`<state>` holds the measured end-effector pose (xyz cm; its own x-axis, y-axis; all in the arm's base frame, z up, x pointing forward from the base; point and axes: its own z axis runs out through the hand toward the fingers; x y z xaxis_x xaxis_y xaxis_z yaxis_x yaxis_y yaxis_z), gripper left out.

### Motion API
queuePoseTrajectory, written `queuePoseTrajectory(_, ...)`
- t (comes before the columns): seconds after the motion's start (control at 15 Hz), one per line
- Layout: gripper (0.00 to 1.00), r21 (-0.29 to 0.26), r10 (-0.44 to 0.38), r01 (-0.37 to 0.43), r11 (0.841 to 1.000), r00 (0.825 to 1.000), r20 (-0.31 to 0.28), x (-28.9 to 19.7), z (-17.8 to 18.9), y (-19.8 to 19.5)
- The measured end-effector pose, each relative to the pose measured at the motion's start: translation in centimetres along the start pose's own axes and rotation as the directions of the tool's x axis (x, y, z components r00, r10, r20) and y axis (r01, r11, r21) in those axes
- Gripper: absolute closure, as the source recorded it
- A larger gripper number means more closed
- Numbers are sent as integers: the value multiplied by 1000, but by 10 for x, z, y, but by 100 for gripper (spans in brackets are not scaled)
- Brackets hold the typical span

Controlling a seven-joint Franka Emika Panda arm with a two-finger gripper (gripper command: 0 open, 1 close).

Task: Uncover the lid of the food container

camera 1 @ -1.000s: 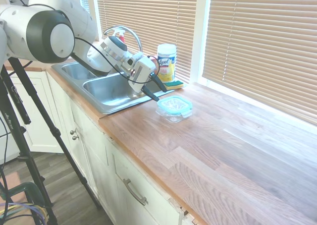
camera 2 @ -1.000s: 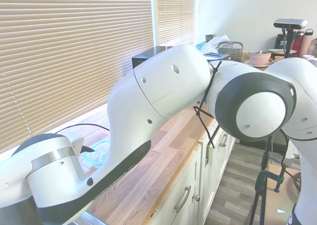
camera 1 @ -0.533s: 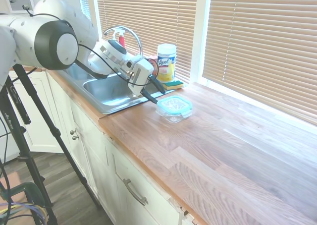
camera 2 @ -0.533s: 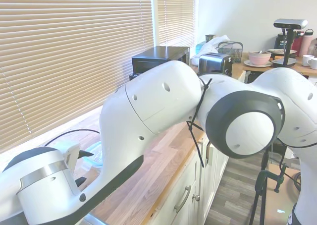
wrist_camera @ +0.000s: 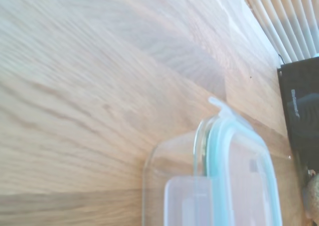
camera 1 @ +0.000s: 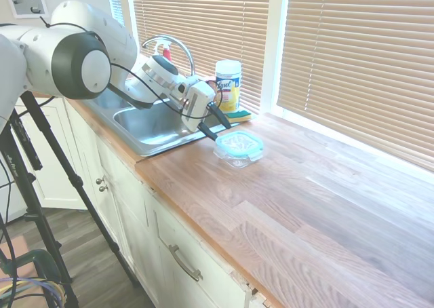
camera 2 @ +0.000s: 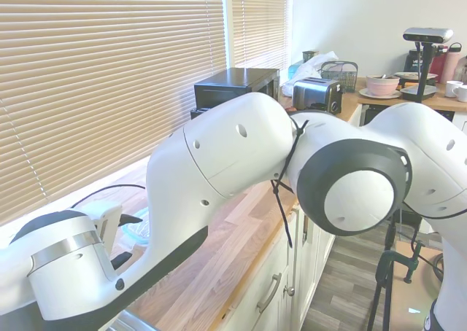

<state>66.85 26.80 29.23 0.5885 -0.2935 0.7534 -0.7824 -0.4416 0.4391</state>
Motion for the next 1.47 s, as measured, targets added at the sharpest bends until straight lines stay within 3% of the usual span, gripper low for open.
queuePoseTrajectory(0.93, 100, 10, 17, -18, 1000, 1000, 10, 5, 7, -6)
queuePoseTrajectory(1.47, 100, 34, 53, -56, 998, 996, 74, 19, -2, -4)
